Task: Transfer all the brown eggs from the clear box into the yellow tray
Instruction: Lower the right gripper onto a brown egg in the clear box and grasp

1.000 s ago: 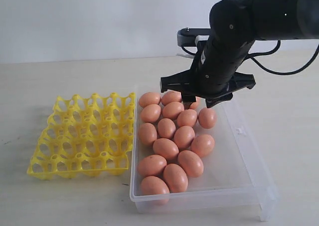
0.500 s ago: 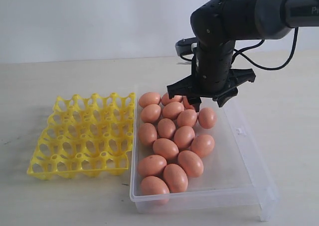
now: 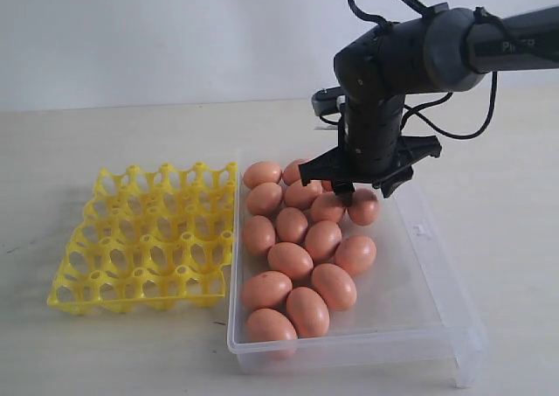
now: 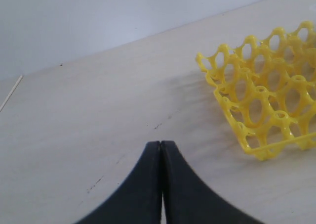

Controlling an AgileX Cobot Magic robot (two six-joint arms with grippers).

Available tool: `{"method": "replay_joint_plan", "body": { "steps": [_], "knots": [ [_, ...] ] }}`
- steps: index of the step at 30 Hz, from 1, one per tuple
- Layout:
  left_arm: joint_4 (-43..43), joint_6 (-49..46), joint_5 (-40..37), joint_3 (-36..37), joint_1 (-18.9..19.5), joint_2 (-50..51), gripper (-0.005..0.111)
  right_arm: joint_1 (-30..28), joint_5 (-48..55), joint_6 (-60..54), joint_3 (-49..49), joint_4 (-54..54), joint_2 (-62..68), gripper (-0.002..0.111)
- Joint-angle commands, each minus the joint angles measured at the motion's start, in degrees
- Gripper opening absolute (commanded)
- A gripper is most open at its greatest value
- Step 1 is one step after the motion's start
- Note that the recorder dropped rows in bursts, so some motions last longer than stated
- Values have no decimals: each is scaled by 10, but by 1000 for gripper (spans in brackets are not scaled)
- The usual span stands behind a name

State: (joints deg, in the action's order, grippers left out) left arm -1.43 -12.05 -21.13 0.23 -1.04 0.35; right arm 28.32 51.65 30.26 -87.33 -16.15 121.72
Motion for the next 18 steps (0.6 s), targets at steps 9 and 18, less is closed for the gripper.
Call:
{"method": "replay_joint_plan", "body": {
  "steps": [9, 18],
  "knots": [
    [0, 3, 4, -2, -2, -3, 0, -8, -26, -22, -6, -5, 31, 45],
    [0, 3, 4, -2, -2, -3, 0, -8, -12, -57, -17, -20, -14, 0]
  ]
}}
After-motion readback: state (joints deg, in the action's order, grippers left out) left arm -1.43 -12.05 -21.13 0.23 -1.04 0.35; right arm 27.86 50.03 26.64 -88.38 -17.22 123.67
